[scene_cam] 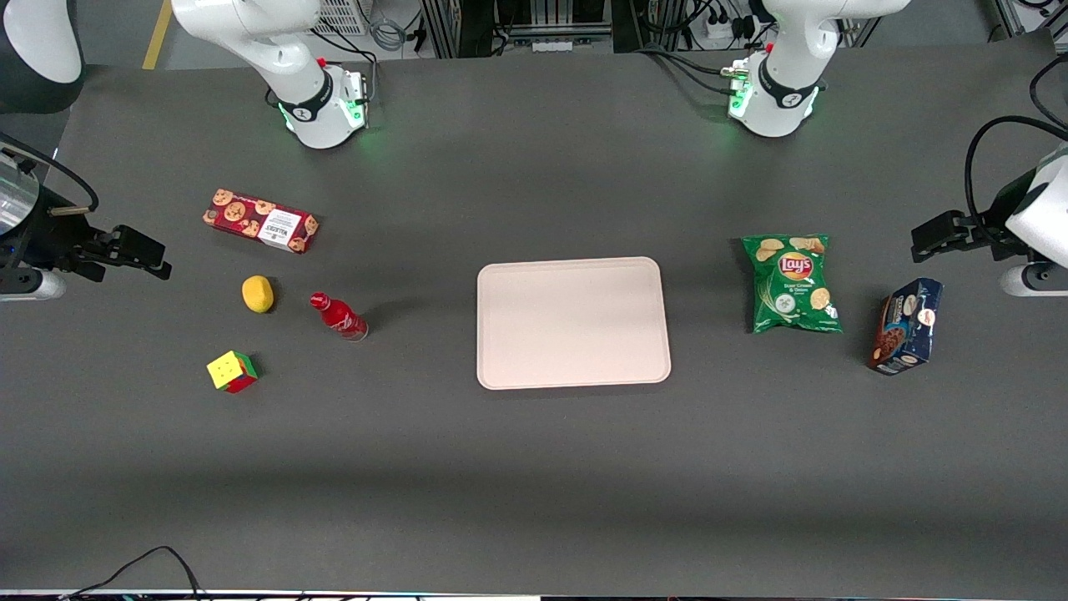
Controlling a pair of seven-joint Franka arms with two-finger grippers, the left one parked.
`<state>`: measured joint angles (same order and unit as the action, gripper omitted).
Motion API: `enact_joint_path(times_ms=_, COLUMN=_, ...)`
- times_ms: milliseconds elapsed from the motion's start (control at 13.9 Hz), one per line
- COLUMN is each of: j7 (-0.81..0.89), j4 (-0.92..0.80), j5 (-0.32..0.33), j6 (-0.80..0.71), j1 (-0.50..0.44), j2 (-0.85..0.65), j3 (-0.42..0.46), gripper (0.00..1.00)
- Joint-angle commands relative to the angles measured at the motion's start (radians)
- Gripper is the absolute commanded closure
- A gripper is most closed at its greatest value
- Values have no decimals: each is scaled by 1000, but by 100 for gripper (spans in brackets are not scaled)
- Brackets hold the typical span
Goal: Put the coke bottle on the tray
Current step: 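Move the right gripper toward the red Coca-Cola bottle lying on the table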
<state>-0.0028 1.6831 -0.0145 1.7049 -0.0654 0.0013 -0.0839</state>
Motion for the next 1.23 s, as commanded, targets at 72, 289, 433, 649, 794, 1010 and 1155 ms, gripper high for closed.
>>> enact_joint_path(times_ms=72, j7=-28, j4=-39, j5=-22, j6=-27, j1=-13, j2=16, j3=-14, gripper=0)
enact_joint_path(times_ms=289, j7=-29, j4=-31, j5=-25, j6=-27, j1=-19, j2=19, j3=-5, gripper=0)
enact_joint_path(times_ms=433, j7=-7, j4=38, j5=-27, j6=1, j1=-59, j2=11, j3=-1, gripper=0)
enact_joint_path(times_ms=649, j7=84, j4=223, j5=-25, j6=147, j1=-79, j2=-43, j3=58, gripper=0)
enact_joint_path(times_ms=794, j7=138, j4=402, j5=-19, j6=314, j1=-79, j2=-90, j3=101, gripper=0)
enact_joint_path(times_ms=1010, j7=142, j4=550, j5=-12, j6=496, j1=-79, j2=-83, j3=139, gripper=0)
enact_joint_path(times_ms=1155, j7=144, j4=558, j5=-9, j6=519, j1=-79, j2=-57, j3=159, gripper=0)
